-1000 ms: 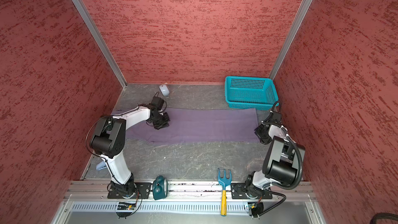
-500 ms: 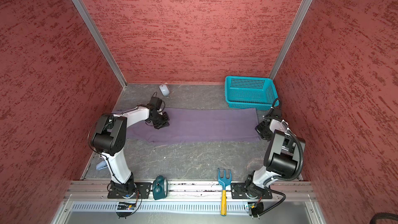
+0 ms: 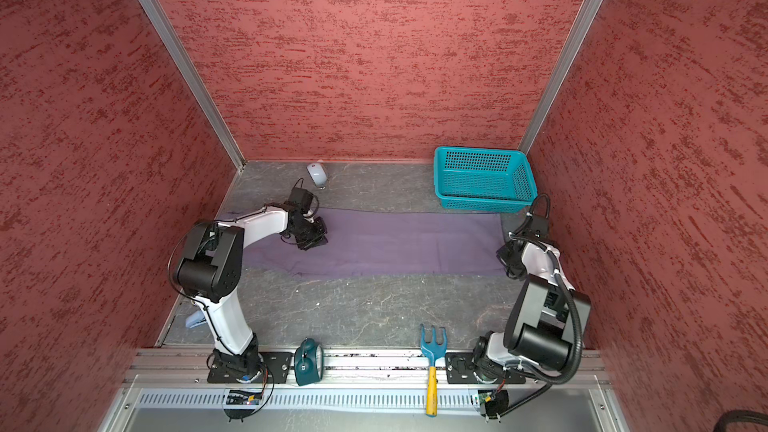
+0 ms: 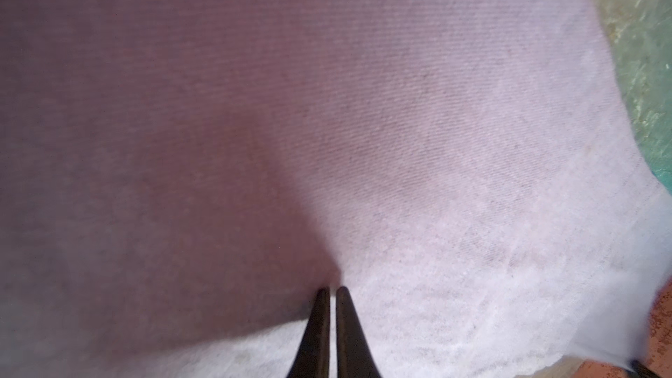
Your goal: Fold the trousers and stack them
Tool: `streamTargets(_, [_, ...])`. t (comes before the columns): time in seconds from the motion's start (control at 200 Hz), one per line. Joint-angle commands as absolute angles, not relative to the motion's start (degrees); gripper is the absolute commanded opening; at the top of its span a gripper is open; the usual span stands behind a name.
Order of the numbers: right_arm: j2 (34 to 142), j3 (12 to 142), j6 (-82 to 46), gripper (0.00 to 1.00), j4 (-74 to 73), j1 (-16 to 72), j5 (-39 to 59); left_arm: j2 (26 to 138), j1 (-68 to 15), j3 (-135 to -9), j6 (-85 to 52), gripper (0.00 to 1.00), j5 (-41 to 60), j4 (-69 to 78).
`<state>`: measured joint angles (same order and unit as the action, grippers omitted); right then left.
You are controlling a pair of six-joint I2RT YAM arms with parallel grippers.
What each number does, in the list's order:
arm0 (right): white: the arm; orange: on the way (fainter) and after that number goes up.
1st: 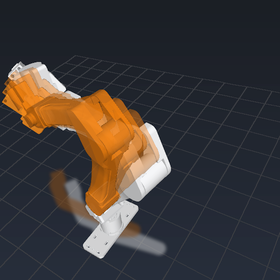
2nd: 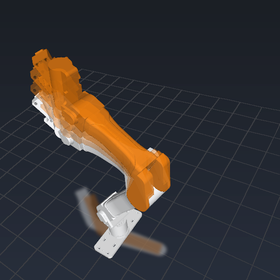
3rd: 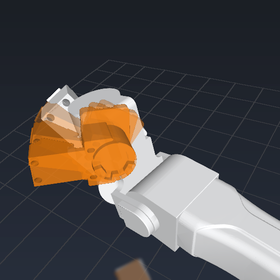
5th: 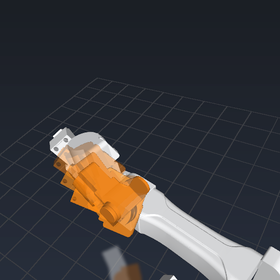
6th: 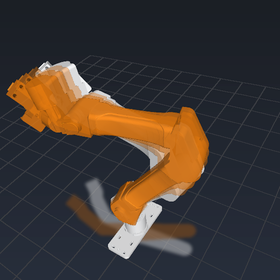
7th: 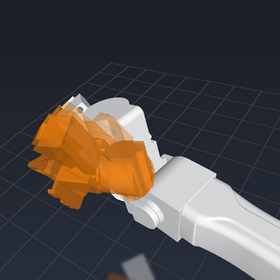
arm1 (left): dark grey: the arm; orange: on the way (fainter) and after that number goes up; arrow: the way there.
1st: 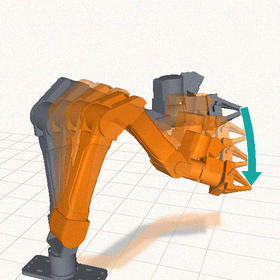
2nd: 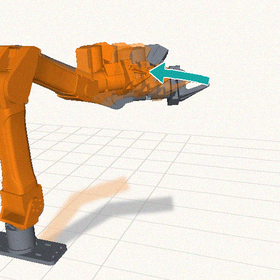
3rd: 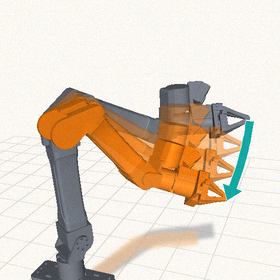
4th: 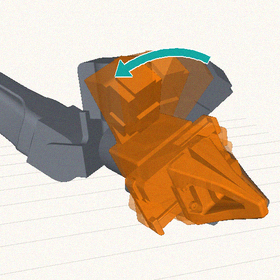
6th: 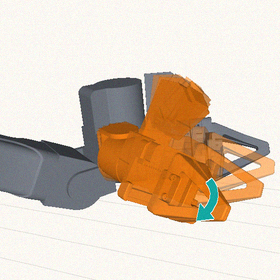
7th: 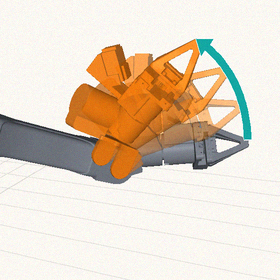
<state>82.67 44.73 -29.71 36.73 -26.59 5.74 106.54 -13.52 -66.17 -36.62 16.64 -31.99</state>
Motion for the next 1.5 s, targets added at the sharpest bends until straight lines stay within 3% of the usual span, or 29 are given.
streamTargets(0.0, [82.97,41.62,-31.88,0.34,32.43,-28.65,8.74,103.73,-13.62,-65.48,-36.92,0.11,16.34,-32.43])
streamTargets(0.15, [81.03,40.86,-32.29,0.51,31.72,-29.18,10.05,102.81,-13.88,-65.72,-37.42,0.12,16.19,-32.99])
streamTargets(0.536, [76.19,33.33,-31.86,0.7,26.08,-29.17,12.3,101.03,-17.92,-69.34,-37.36,0.13,14.59,-34.34])
streamTargets(0.832, [78.59,32.76,-32.59,0.74,21.22,-29.17,12.49,99.57,-19.59,-67.76,-38.51,0.13,14.16,-33.32])
streamTargets(0.912, [81.0,32.53,-33.77,0.69,19.65,-29.18,13.28,100.14,-19.94,-68.22,-38.41,0.13,14.39,-33.46])
streamTargets(0.977, [82.31,31.63,-34.87,0.59,17.29,-29.18,15.26,100.75,-20.23,-69.19,-38.32,0.13,14.46,-34.23])
streamTargets(1.042, [82.96,30.5,-35.56,0.46,14.67,-29.18,16.53,101.36,-20.71,-70.22,-38.06,0.14,14.67,-34.46])
streamTargets(1.117, [83.72,29.22,-36.24,0.18,11.53,-29.39,18.33,102.31,-21.47,-71.45,-37.38,0.14,15.31,-34.66])
streamTargets(1.217, [85.6,28.74,-36.17,0.0,8.58,-29.7,22.33,103.81,-22.64,-72.99,-37.09,0.14,16.17,-35.04])
streamTargets(1.393, [83.59,28.92,-35.37,0.0,7.37,-29.96,24.63,105.74,-24.06,-73.48,-37.36,0.14,16.85,-34.71])
streamTargets(1.493, [76.72,29.62,-34.07,0.0,8.61,-29.88,22.62,106.51,-24.97,-74.14,-37.08,0.14,17.45,-33.98])
